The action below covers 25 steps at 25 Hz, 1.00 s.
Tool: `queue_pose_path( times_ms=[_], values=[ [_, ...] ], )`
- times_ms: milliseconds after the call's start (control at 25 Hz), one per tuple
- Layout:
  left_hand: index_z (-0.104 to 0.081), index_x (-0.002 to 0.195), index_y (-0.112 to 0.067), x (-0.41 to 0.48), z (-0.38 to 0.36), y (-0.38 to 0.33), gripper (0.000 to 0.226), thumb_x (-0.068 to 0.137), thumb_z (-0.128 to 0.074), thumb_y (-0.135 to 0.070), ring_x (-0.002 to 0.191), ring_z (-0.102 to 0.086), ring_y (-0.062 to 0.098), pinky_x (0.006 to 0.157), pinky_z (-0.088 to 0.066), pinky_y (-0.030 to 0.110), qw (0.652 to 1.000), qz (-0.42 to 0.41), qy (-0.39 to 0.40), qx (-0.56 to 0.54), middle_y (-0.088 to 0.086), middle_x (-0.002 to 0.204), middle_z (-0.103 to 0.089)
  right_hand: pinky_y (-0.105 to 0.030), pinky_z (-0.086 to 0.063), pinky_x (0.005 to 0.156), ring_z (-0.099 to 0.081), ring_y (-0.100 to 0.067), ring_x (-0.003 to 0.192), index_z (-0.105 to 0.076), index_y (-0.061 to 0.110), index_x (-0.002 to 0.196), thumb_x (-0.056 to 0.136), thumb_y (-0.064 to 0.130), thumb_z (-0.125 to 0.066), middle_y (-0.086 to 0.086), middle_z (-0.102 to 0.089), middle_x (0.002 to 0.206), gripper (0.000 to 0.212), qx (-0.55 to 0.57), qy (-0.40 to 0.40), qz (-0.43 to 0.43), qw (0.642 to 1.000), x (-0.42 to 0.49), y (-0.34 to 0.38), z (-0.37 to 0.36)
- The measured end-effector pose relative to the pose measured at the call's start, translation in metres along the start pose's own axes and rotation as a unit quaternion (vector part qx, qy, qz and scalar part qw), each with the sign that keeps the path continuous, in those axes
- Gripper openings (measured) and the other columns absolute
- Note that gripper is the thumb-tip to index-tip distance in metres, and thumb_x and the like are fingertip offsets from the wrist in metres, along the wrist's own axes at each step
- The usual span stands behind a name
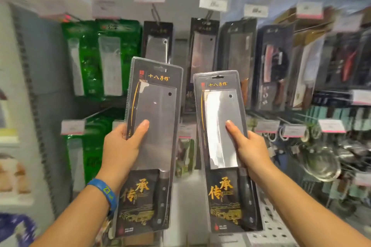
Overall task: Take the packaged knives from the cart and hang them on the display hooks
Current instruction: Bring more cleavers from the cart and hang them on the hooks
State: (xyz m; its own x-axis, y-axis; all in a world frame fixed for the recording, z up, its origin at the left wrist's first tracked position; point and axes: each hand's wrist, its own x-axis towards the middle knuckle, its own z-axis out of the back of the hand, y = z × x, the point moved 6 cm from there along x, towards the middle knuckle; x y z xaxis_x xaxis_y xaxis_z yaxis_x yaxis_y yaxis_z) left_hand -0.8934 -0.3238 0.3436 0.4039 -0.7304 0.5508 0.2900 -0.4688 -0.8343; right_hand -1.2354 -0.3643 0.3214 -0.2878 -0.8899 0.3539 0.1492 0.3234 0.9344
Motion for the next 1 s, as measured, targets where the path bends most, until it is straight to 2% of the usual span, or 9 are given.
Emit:
queue_pose_path(
  times_ms=[160, 280, 440, 600, 640, 760, 800, 880, 1000],
  values=[
    [-0.072, 0.081, -0.023, 0.032, -0.046, -0.002, 0.044, 0.079, -0.068, -0.066, 0.065, -0.063, 0.008, 0.062, -0.053, 0.037, 1.000, -0.012, 0.006, -0.022, 0.003, 0.076, -0.072, -0.015, -0.041, 0.044, -0.067, 0.003, 0.062, -0.068, 0.016, 0.072, 0.074, 0.074, -0.070, 0.013, -0.071, 0.062, 0.059, -0.050, -0.039, 0.065, 0.996, 0.053, 0.027, 0.019],
    [-0.072, 0.073, -0.027, 0.060, -0.073, -0.011, 0.047, 0.073, -0.065, -0.073, 0.058, -0.059, 0.002, 0.055, -0.048, 0.019, 0.999, -0.034, -0.018, -0.032, -0.005, 0.065, -0.069, -0.009, -0.040, 0.042, -0.064, 0.010, 0.057, -0.068, 0.025, 0.066, 0.067, 0.079, -0.069, 0.027, -0.067, 0.058, 0.054, -0.044, -0.039, 0.104, 0.993, 0.099, 0.036, 0.029],
    [-0.069, 0.081, -0.011, 0.104, -0.104, -0.035, 0.058, 0.079, -0.065, -0.069, 0.077, -0.069, 0.032, 0.073, -0.057, 0.050, 0.998, -0.052, -0.031, -0.013, 0.015, 0.083, -0.072, -0.011, -0.043, 0.044, -0.068, 0.005, 0.060, -0.071, 0.026, 0.072, 0.063, 0.084, -0.066, 0.025, -0.070, 0.064, 0.059, -0.048, -0.034, 0.146, 0.988, 0.160, 0.065, 0.028],
    [-0.060, 0.086, 0.006, 0.143, -0.131, -0.062, 0.079, 0.077, -0.063, -0.073, 0.073, -0.062, 0.039, 0.068, -0.054, 0.049, 0.994, -0.103, -0.038, -0.010, 0.031, 0.090, -0.063, -0.038, -0.058, 0.079, -0.072, -0.024, 0.095, -0.073, 0.013, 0.097, 0.064, 0.089, -0.067, -0.003, -0.076, 0.100, 0.082, -0.042, -0.045, 0.186, 0.981, 0.215, 0.099, 0.021],
    [-0.060, 0.086, 0.006, 0.151, -0.135, -0.067, 0.079, 0.078, -0.063, -0.072, 0.071, -0.061, 0.036, 0.066, -0.052, 0.048, 0.993, -0.112, -0.041, -0.010, 0.031, 0.090, -0.062, -0.039, -0.057, 0.081, -0.070, -0.023, 0.094, -0.071, 0.017, 0.090, 0.063, 0.090, -0.065, -0.001, -0.074, 0.099, 0.079, -0.041, -0.053, 0.202, 0.977, 0.223, 0.108, 0.022],
    [-0.060, 0.083, 0.006, 0.174, -0.146, -0.079, 0.075, 0.079, -0.062, -0.069, 0.067, -0.059, 0.034, 0.062, -0.051, 0.049, 0.989, -0.137, -0.047, -0.013, 0.029, 0.084, -0.063, -0.034, -0.057, 0.071, -0.069, -0.012, 0.080, -0.069, 0.016, 0.076, 0.063, 0.093, -0.062, 0.003, -0.073, 0.083, 0.078, -0.043, -0.109, 0.255, 0.960, 0.237, 0.139, 0.032],
    [-0.057, 0.081, 0.007, 0.181, -0.150, -0.082, 0.078, 0.079, -0.062, -0.070, 0.064, -0.057, 0.035, 0.059, -0.049, 0.048, 0.988, -0.149, -0.046, -0.010, 0.028, 0.078, -0.061, -0.024, -0.056, 0.065, -0.065, -0.003, 0.068, -0.067, 0.014, 0.071, 0.063, 0.092, -0.062, 0.007, -0.070, 0.073, 0.079, -0.042, -0.125, 0.272, 0.953, 0.240, 0.150, 0.034],
    [-0.054, 0.075, 0.006, 0.192, -0.157, -0.090, 0.080, 0.075, -0.059, -0.074, 0.058, -0.050, 0.025, 0.054, -0.042, 0.041, 0.984, -0.174, -0.039, -0.008, 0.020, 0.065, -0.055, -0.016, -0.042, 0.051, -0.060, -0.004, 0.057, -0.060, 0.013, 0.063, 0.063, 0.092, -0.061, 0.011, -0.063, 0.057, 0.080, -0.044, -0.144, 0.297, 0.943, 0.246, 0.169, 0.036],
    [-0.059, 0.078, 0.004, 0.208, -0.174, -0.097, 0.076, 0.075, -0.059, -0.072, 0.061, -0.054, 0.025, 0.059, -0.049, 0.045, 0.980, -0.198, -0.016, -0.010, 0.019, 0.068, -0.060, -0.035, -0.049, 0.070, -0.071, -0.023, 0.095, -0.073, 0.005, 0.096, 0.061, 0.096, -0.060, 0.001, -0.074, 0.092, 0.098, -0.051, -0.162, 0.300, 0.939, 0.261, 0.185, 0.039]
  ],
)
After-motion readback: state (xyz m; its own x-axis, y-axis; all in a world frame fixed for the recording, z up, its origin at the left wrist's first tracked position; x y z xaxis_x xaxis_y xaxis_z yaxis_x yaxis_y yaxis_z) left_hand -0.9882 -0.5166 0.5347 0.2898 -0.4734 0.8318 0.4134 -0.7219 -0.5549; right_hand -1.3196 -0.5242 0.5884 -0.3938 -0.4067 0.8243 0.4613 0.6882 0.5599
